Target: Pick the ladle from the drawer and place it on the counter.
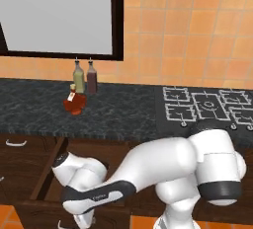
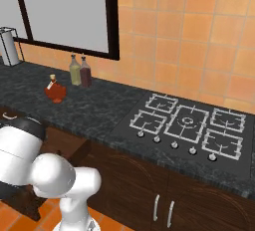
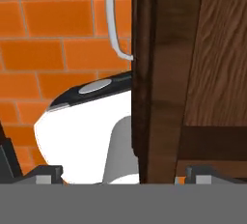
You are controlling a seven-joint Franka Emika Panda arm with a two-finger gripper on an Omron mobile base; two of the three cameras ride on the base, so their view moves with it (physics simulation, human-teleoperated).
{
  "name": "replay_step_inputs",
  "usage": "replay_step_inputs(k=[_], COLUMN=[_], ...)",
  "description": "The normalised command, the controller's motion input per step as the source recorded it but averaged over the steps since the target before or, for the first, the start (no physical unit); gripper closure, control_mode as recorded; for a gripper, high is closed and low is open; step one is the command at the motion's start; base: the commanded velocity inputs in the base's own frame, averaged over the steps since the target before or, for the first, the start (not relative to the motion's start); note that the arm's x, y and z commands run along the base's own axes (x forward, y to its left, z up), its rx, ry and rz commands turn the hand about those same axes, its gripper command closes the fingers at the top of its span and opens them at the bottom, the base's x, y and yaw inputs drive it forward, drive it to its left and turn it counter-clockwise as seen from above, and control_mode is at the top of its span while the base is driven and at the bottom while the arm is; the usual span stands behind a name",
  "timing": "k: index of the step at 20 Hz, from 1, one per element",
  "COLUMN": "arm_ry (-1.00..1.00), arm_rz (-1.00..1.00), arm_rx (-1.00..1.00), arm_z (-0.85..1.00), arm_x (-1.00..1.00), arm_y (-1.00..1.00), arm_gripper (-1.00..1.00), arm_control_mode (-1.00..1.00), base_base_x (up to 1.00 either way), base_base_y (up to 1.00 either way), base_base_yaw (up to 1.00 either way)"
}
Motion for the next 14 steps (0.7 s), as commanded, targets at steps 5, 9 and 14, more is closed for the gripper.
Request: replay_step_inputs(k=[5,9,14], arm_ry=[-0.20,-0.08,0.04], arm_rz=[0.11,0.23,0.33], arm_rx=[0.16,0.04,-0.03], arm_z=[1.00,0.23,-0.41], arm_x=[0.23,1.00,1.00], arm_y=[-0.33,-0.33,0.07], arm_gripper=[-1.00,-1.00,-1.00], arm_control_mode=[-1.00,-1.00,-1.00], base_base_x=[0.00,0.00,0.00], base_base_y=[0.00,0.00,0.00], base_base_yaw=[0.00,0.00,0.00])
